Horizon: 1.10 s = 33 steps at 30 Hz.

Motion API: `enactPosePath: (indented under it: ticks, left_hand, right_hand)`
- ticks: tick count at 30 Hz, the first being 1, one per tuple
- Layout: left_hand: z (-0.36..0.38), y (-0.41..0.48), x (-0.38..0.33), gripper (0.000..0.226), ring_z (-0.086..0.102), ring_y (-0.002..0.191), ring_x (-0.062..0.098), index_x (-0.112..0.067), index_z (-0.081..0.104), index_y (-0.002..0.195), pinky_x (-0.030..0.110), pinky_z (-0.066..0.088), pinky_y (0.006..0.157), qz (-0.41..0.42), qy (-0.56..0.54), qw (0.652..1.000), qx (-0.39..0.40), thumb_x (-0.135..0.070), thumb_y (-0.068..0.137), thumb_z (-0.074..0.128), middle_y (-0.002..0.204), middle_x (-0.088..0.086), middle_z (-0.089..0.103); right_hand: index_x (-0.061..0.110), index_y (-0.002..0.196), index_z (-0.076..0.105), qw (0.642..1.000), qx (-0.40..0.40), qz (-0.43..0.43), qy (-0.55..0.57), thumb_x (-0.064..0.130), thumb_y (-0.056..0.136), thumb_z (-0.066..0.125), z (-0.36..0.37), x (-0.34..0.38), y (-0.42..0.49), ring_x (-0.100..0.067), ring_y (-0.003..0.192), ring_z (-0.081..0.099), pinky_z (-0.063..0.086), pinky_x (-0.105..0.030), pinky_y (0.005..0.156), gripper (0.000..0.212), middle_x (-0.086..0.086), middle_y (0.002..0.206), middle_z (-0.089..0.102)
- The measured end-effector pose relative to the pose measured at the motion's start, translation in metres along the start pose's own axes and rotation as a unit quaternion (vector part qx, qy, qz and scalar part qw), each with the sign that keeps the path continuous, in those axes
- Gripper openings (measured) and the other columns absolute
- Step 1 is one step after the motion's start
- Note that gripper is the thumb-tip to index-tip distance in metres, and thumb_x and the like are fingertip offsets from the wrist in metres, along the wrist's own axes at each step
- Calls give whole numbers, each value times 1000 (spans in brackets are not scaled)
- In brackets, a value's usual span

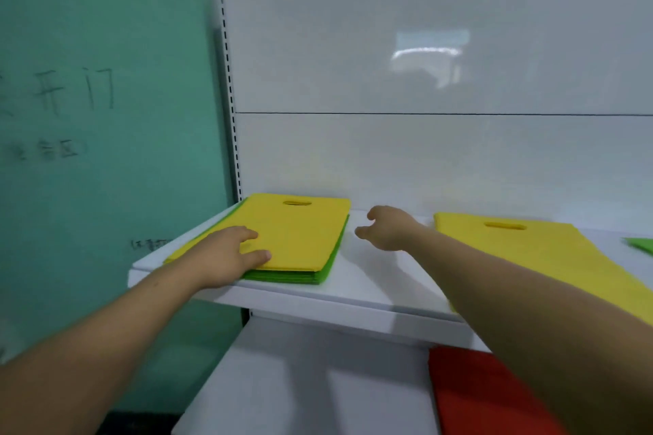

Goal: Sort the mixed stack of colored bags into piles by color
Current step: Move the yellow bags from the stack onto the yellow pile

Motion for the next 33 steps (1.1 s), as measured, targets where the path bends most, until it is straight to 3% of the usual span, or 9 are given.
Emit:
enactPosePath:
  ticks: [4,10,15,19,23,28,33]
  left_hand:
    - [-14,11,53,61,38,134,22,-19,44,139,32,31,106,-18,-37,999,-32,-51,88,55,150,3,37]
    - [-14,34,94,56,34,136,20,-21,50,135,34,27,110,3,-33,997,-65,-52,88,55,151,1,35]
    - [3,46,112,54,35,136,16,-28,49,135,34,29,108,20,-89,995,-45,-55,87,54,150,-6,35]
    - [6,50,116,64,34,136,17,-34,47,135,39,30,110,21,-76,996,-44,-68,80,48,151,-10,33]
    - [7,49,116,77,31,138,18,-35,46,136,40,28,111,16,-80,996,-27,-74,70,40,153,-7,29]
    - [7,48,115,68,24,141,18,-32,40,141,39,24,113,21,-76,996,-31,-66,83,49,155,-3,25]
    - [-4,46,111,75,7,146,21,-34,28,146,45,12,117,3,-56,998,-6,-65,82,51,158,3,15]
  right_hand:
    - [7,137,40,999,-2,21,34,45,96,48,38,46,20,-29,128,44,37,-33,99,57,-13,141,45]
    - [6,137,38,983,-70,127,113,53,91,52,67,69,45,-33,125,46,40,-35,95,68,-16,138,46]
    - [9,138,40,963,-104,156,194,33,88,65,69,62,49,-30,122,48,40,-34,94,61,-13,134,50]
    - [18,135,44,954,-171,131,206,17,87,60,71,58,45,-26,105,55,38,-27,78,50,-11,117,61]
    - [20,132,48,955,-218,85,180,9,90,52,73,63,40,-27,105,55,39,-27,81,44,-9,105,60]
    - [19,132,50,953,-272,23,136,9,95,46,68,71,32,-29,114,52,38,-31,92,39,-11,122,58]
    - [14,130,52,920,-339,-57,189,3,97,42,53,80,22,-23,114,49,29,-15,88,36,-9,124,53]
Point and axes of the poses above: each hand's wrist, its own y-axis towards the middle knuckle, its own z-axis out of the palm, x = y × z, the point moved 2 cm from there along y, towards the middle knuckle
